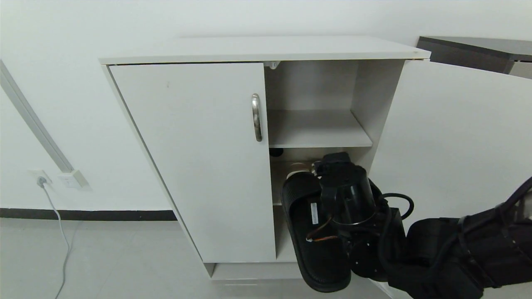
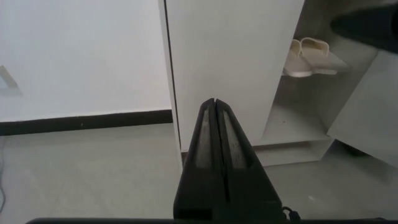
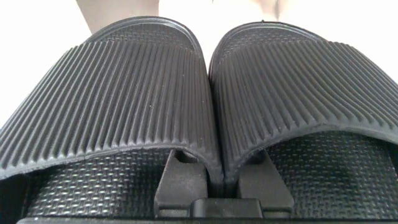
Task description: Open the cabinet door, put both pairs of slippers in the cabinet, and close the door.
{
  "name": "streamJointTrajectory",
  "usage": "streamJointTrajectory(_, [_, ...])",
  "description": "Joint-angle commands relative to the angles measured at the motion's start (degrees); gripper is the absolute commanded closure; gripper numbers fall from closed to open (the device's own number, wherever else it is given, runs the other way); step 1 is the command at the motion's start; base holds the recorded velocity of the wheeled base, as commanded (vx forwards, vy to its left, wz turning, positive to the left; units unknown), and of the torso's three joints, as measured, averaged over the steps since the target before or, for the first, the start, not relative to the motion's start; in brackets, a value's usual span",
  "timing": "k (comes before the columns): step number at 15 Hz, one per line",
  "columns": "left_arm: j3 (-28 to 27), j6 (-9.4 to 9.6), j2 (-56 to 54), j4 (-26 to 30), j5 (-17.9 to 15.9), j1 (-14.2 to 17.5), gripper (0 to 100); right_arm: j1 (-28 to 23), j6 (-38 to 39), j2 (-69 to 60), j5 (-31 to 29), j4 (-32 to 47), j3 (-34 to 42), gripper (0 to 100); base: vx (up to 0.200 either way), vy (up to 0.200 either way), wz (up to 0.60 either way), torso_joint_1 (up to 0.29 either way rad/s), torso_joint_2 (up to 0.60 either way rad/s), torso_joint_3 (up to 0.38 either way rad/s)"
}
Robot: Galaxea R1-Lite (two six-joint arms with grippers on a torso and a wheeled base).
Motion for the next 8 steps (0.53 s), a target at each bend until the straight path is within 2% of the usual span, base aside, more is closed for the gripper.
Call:
streamJointTrajectory(1, [0.0,-0.02,0.1,0.0,0.0,0.0,100,0.2,-1.4,-1.5,-2.3,0.3,-5.2,100,0.0,0.0,0.0,0.0,0.0,0.0])
streamJointTrajectory(4, [0.0,-0.11,0.1,0.0,0.0,0.0,100,-0.4,-4.6,-1.6,-2.9,0.2,-7.2,100,0.0,0.0,0.0,0.0,0.0,0.0])
streamJointTrajectory(8, [0.0,-0.11,0.1,0.0,0.0,0.0,100,-1.9,-4.9,-1.2,-2.8,0.4,-8.5,100,0.0,0.0,0.0,0.0,0.0,0.0])
